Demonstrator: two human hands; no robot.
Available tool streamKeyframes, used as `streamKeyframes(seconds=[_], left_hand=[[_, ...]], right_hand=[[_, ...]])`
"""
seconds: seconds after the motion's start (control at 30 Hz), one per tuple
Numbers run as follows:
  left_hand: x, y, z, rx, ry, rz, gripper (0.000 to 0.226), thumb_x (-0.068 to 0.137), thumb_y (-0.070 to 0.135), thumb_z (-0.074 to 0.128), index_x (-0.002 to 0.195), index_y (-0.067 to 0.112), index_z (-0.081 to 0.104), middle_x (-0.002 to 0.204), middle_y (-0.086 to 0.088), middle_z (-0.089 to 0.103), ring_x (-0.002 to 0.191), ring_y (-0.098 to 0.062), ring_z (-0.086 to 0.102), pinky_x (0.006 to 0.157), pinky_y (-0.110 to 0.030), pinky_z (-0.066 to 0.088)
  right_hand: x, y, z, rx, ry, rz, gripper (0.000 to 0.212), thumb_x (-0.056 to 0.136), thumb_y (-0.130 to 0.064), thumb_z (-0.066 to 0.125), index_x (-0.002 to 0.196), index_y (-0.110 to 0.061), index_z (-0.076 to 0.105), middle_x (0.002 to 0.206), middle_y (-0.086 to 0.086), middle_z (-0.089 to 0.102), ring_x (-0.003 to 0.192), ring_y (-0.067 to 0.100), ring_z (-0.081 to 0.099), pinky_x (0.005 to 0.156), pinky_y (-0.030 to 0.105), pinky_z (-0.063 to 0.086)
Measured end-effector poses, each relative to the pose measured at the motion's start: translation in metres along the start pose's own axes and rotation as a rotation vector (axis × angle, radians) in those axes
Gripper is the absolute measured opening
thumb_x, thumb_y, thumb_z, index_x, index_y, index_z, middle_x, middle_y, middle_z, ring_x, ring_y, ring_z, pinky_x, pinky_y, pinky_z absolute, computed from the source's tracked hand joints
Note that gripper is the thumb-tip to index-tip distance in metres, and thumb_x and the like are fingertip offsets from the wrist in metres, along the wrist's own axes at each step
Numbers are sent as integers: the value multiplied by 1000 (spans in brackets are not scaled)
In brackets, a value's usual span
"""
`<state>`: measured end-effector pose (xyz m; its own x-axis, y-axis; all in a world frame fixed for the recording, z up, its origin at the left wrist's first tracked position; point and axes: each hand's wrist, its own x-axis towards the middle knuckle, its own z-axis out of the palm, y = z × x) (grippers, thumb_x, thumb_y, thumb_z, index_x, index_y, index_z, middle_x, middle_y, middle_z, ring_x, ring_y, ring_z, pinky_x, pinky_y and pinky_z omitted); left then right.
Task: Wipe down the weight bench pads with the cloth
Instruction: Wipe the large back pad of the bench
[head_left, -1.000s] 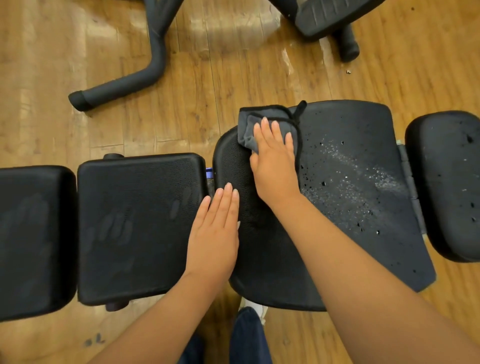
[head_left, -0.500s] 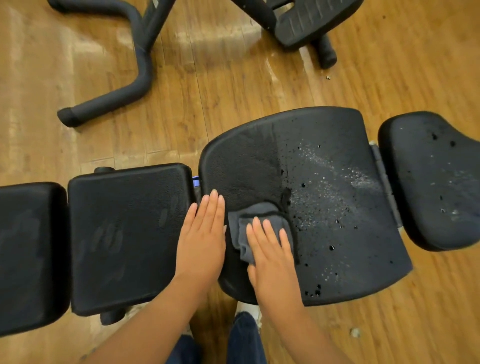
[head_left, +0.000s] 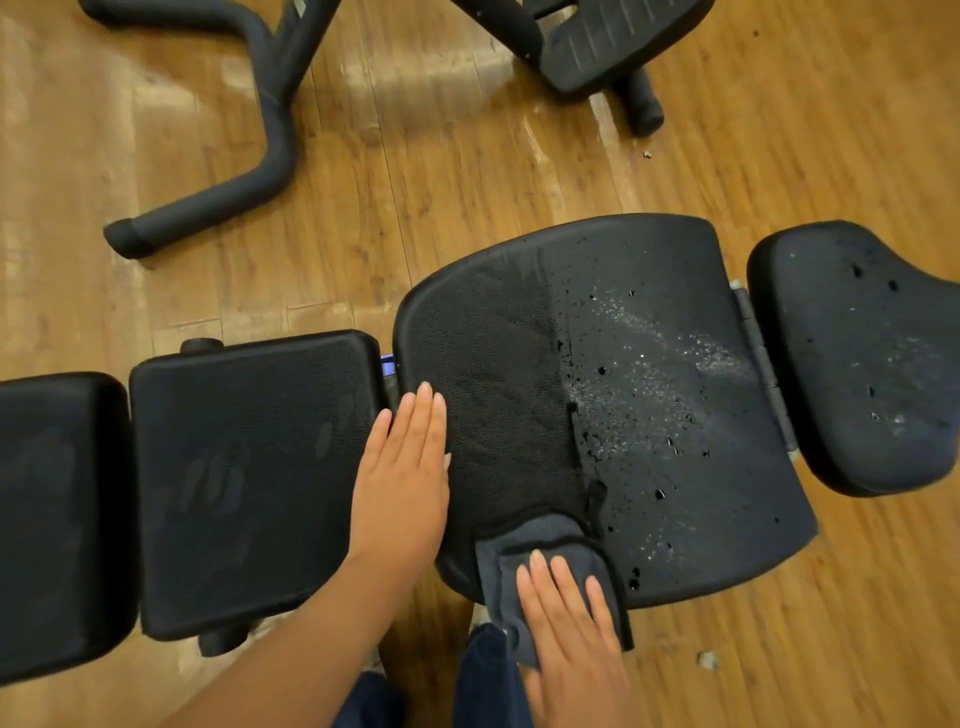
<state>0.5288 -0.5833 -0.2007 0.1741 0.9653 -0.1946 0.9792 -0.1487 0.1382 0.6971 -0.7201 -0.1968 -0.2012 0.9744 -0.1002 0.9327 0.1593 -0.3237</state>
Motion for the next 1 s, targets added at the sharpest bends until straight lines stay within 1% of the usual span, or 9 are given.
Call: streamKeyframes(seconds=[0.07, 0.13, 0.2, 0.3, 0.4, 0.5, 0.57, 0.73, 1.0], left_hand=[[-1, 0, 0, -6, -3, 2, 55, 95, 26, 19, 143, 2, 30, 149, -15, 33, 138, -27, 31, 110, -43, 20], [0, 0, 0, -15, 2, 3, 55, 95, 26, 20, 143, 2, 30, 149, -15, 33, 138, -26, 31, 110, -42, 20], [1, -1, 0, -12, 5, 2, 55, 95, 26, 20, 144, 3, 29, 149, -15, 33, 138, -26, 30, 111, -42, 19], [1, -1, 2, 1, -1, 0, 55, 96, 27, 19, 145, 3, 26, 151, -15, 30, 140, -26, 28, 112, -42, 18], [-1, -1, 2, 6, 2, -4, 55, 96, 27, 18, 145, 3, 24, 152, -15, 28, 140, -26, 26, 113, -42, 17], [-1, -1, 3, -12, 11, 0, 55, 96, 27, 19, 145, 2, 25, 151, -16, 29, 140, -26, 27, 113, -42, 17], [-2, -2, 3, -21, 15, 4, 54, 97, 26, 19, 145, 2, 25, 151, -16, 28, 140, -27, 27, 113, -43, 18], [-2, -2, 5, -29, 30, 5, 54, 96, 25, 23, 144, 1, 28, 150, -17, 30, 139, -28, 29, 112, -43, 19], [-1, -2, 7, -39, 43, 3, 54, 95, 25, 27, 144, 2, 26, 150, -16, 30, 139, -27, 27, 112, -43, 20]], right_hand=[[-3, 0, 3, -24, 28, 4, 49, 90, -19, 27, 138, -17, 33, 156, -7, 12, 143, 13, 13, 112, 37, 16], [0, 2, 4, -56, 42, -17, 46, 94, -23, 19, 138, -17, 33, 157, -7, 8, 143, 13, 13, 112, 37, 16], [7, 6, 1, -69, 44, -44, 50, 90, -18, 26, 140, -18, 32, 156, -8, 11, 143, 13, 11, 112, 37, 16], [23, 7, -8, -67, -7, -24, 75, 73, -20, 38, 146, -20, 21, 149, -6, 22, 143, 11, 6, 112, 38, 14], [38, 5, -8, -89, -49, 29, 69, 70, -24, 38, 138, -14, 34, 145, 0, 33, 144, 11, 2, 112, 39, 12], [50, 3, -6, -78, -36, 69, 64, 73, -22, 38, 136, -12, 37, 143, 3, 41, 143, 11, 2, 112, 40, 13], [57, 2, -8, -86, -42, 82, 65, 73, -21, 36, 137, -11, 36, 144, 4, 40, 144, 13, 3, 112, 41, 13], [94, 1, -13, -77, -18, 124, 61, 80, -17, 34, 140, -9, 37, 147, 6, 36, 139, 20, 20, 112, 44, 13], [179, 11, -18, -110, -9, 112, 60, 86, -23, 26, 143, -8, 32, 151, 8, 30, 141, 23, 18, 115, 45, 11]])
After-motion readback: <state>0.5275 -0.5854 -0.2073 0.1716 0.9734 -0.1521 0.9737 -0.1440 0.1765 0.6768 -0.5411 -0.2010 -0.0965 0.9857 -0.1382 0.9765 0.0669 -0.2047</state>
